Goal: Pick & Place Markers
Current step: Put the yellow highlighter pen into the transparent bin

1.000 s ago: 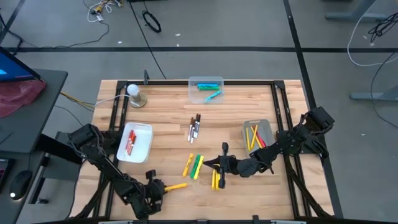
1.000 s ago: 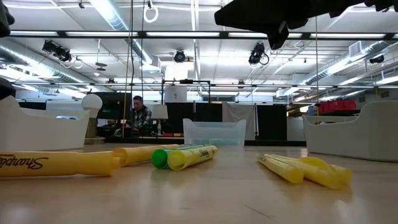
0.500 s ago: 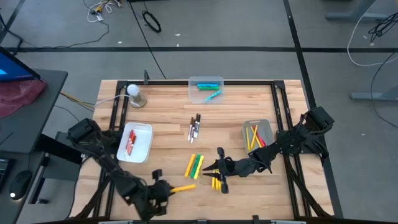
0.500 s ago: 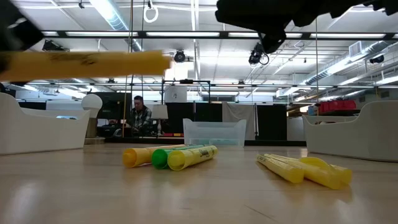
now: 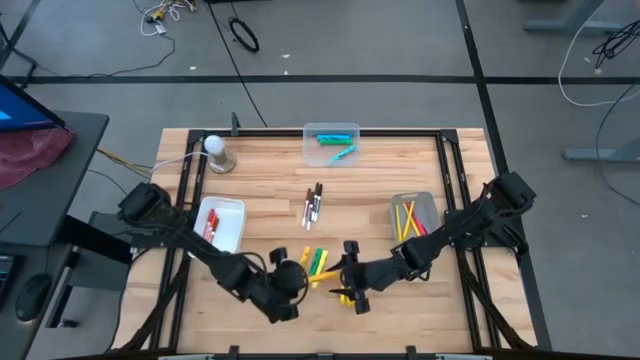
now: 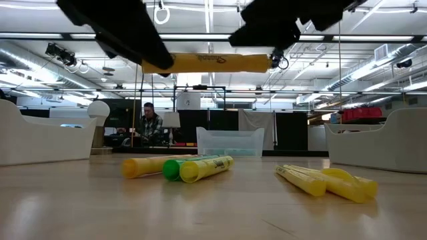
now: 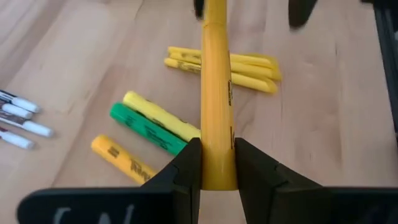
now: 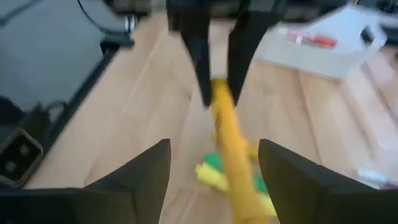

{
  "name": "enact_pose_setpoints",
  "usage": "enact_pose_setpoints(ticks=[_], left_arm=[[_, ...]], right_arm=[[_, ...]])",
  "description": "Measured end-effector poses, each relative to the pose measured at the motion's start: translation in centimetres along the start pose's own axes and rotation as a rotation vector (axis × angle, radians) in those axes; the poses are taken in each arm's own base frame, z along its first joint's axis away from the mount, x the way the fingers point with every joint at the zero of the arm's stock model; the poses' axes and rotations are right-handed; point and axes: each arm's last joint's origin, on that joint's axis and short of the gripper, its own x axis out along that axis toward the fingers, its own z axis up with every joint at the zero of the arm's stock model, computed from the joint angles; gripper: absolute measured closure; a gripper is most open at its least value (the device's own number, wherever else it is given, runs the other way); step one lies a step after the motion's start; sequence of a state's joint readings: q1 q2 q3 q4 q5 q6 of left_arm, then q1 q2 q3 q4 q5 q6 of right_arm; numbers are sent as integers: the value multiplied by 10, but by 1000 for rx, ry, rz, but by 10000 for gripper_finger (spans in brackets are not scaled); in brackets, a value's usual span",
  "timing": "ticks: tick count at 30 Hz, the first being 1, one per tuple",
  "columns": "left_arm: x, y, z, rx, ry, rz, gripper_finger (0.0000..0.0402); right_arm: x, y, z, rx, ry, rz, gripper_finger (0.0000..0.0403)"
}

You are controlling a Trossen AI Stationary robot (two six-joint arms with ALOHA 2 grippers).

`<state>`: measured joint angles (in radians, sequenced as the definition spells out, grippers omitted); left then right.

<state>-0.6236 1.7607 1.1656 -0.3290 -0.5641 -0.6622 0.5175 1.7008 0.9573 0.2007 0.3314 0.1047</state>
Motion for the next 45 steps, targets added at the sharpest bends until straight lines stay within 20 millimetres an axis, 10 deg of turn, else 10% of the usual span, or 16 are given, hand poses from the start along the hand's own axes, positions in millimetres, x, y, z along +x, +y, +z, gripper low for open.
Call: enact_pose_setpoints(ticks=[33,45], left_arm=[[3,4,5,12,-19,13,279],[10,18,-20,119,11,146,184]], right_arm=[[9,0,-19,77,110,-90,343],[-52,-56,-5,239,409,-376,346]])
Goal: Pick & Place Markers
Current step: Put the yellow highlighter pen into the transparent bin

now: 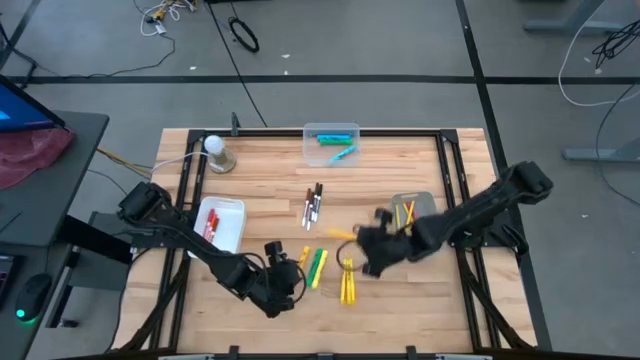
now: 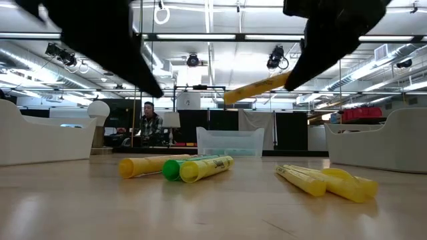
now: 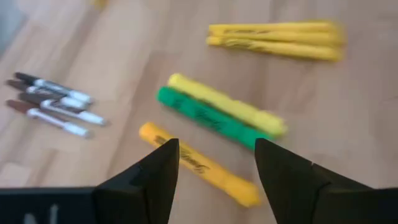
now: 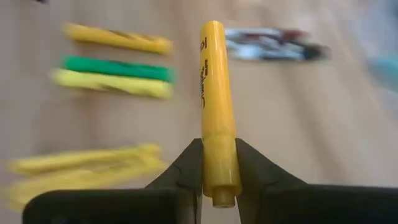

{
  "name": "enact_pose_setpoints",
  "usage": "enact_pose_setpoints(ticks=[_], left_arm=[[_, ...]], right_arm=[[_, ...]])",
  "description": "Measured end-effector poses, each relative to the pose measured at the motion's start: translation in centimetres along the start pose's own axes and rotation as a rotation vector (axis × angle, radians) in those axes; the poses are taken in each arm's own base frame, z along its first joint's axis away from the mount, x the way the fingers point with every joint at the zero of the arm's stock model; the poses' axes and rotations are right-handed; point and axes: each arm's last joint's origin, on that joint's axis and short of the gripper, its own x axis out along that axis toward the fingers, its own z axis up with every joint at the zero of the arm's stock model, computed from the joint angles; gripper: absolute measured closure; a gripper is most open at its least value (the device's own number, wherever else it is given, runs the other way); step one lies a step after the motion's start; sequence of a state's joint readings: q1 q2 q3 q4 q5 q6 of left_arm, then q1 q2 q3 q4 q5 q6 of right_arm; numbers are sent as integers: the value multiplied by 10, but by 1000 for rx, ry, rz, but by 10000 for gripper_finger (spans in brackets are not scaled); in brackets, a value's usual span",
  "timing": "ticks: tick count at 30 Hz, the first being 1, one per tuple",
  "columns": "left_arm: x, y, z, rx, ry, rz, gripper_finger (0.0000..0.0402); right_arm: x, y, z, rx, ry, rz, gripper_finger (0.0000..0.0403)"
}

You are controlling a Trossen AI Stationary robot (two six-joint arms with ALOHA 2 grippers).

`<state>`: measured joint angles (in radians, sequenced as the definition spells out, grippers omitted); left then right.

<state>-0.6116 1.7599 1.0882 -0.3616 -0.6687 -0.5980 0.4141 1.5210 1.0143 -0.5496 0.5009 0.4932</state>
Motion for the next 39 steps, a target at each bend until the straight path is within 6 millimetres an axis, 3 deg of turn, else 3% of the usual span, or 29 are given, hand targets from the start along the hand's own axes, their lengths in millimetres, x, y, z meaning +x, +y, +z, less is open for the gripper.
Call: enact_pose_setpoints(ticks=[5,9,14,20,24,28,32,39], left_arm=[[19,9,-21,-75,-62,-29,210],[32,19,-29,-153,-181,-81,232],[38,27,-20,-226,-272,-90,245],[37,26,-4,-187,-310,-86,248],[36,25,-1,-161,-322,-79,248],[36,26,-1,-162,-324,-59,248],[36,26,-1,-162,-324,-58,248],[36,26,-1,-164,-327,-53,248]], right_arm=[[-16,-60,29,-13,93,-140,346],[-7,-115,58,-56,146,-173,346],[25,-191,86,-79,217,-211,346],[88,-263,92,-175,356,-133,346],[126,-290,90,-187,391,-53,346],[149,-304,86,-172,397,10,343],[160,-312,78,-142,401,48,334],[163,-321,74,-45,400,22,311]])
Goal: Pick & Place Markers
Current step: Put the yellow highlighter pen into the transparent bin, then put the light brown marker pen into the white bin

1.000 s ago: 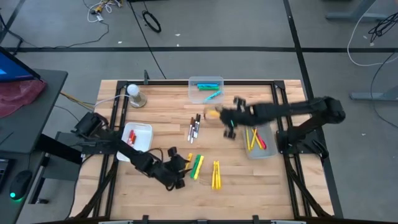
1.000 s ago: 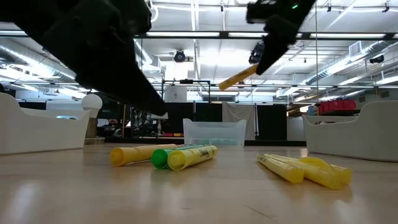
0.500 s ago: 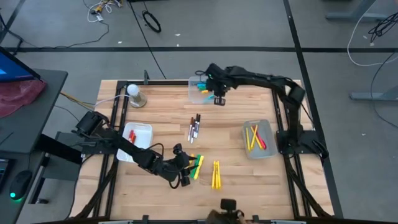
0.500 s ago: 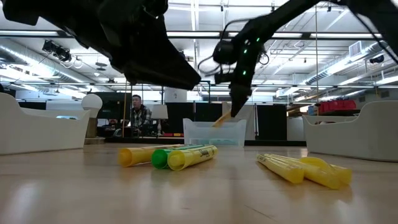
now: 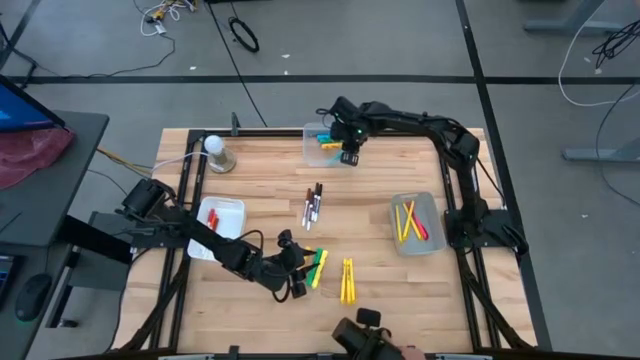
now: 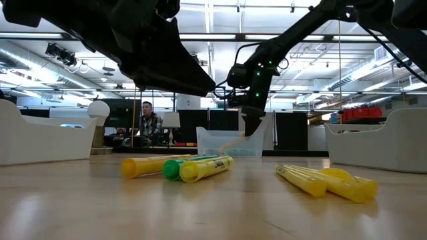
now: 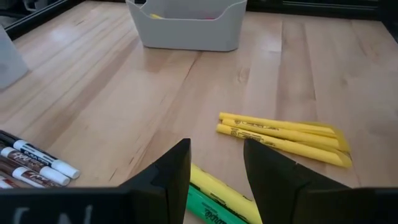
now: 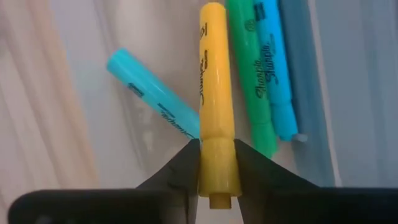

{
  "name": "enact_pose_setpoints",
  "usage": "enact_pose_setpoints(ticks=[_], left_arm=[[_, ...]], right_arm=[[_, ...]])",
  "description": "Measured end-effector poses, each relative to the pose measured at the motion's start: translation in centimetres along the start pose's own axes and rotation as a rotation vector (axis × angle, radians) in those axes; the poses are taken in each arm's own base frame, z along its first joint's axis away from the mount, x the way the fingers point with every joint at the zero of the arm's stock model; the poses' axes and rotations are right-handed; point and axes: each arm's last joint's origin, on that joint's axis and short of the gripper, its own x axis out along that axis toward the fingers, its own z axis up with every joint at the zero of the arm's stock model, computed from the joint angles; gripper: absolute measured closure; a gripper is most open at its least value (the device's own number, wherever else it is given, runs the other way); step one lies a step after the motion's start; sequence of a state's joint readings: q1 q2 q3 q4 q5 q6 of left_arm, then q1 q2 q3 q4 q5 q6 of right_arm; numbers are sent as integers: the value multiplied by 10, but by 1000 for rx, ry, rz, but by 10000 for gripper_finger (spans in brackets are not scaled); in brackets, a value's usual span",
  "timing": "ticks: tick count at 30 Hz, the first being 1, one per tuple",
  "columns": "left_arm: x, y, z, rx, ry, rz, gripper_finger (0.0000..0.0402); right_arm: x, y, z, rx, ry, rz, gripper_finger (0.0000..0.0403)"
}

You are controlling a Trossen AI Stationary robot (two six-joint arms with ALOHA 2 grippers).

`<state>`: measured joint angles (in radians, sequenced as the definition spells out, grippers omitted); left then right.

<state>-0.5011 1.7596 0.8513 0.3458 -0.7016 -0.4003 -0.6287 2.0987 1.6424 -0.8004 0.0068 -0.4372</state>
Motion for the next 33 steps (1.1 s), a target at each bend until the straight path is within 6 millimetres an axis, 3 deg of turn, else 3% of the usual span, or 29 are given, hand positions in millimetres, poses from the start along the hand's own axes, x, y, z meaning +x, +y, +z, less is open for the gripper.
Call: enact_pose_setpoints(ticks=[9,15,21,25,29,33], left_arm=[[0,0,0,-40,-1,-1,248],[0,0,0,-41,-1,-1,248],[-3,-3,-1,-62,1,-9,248],[-18,-7,4,-91,-3,-19,248],[-39,-11,6,-90,-14,27,248],[-59,-15,3,-95,-51,108,248]], right_arm=[[-3,0,0,11,-4,-6,275],[-43,16,9,60,-81,-59,285],[-105,73,22,-60,-220,-40,318],[-150,129,21,-162,-314,8,343],[-182,188,1,-261,-409,82,367],[-195,249,-35,-297,-497,126,387]])
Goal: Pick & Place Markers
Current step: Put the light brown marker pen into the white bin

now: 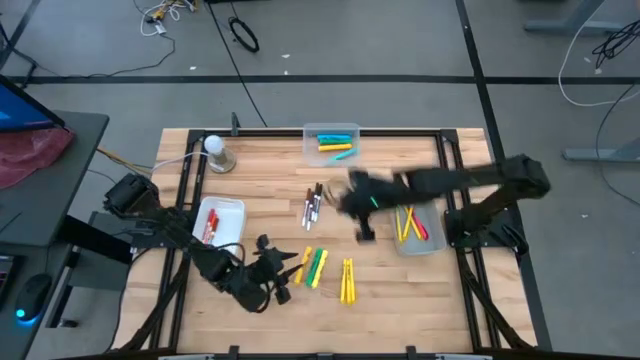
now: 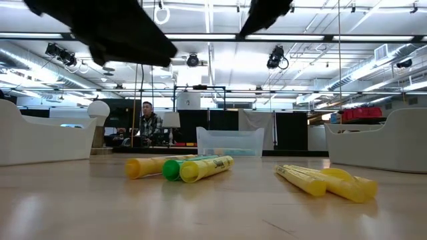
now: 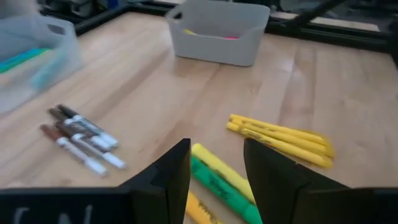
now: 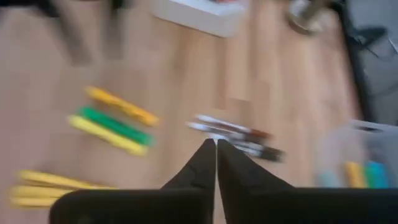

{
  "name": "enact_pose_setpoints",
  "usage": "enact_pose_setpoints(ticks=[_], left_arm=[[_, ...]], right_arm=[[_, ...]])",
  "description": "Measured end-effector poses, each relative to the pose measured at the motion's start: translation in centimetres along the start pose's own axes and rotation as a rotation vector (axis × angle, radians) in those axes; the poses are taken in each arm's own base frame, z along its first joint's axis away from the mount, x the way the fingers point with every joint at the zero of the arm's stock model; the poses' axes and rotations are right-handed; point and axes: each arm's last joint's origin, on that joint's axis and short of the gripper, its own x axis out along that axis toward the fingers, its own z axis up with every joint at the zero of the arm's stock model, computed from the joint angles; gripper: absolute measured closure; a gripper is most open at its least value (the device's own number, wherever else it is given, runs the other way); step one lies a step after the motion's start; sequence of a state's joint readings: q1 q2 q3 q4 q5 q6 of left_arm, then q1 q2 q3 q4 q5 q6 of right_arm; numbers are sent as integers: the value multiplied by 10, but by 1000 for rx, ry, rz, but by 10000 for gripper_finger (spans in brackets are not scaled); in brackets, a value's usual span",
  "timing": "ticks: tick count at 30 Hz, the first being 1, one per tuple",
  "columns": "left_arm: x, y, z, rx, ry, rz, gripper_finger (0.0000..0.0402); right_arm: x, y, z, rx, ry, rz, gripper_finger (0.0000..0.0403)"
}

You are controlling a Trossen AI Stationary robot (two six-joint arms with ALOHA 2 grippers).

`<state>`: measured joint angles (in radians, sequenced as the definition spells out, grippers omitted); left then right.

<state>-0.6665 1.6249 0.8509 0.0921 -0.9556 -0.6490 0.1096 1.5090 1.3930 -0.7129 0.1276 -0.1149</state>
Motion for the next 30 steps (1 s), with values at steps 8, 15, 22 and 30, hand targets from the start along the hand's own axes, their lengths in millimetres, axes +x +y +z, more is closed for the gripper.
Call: enact_pose_setpoints(ticks=[8,15,22,30], left_arm=[[-7,-1,-3,-91,-25,36,248],[28,26,11,-141,-15,155,248],[85,91,20,-326,224,256,234],[121,131,6,-391,290,412,194]], right_arm=[[-1,125,-61,-20,-149,51,398],[31,174,-117,201,-394,217,386],[55,164,-146,465,-629,182,356],[57,159,-146,446,-643,160,319]])
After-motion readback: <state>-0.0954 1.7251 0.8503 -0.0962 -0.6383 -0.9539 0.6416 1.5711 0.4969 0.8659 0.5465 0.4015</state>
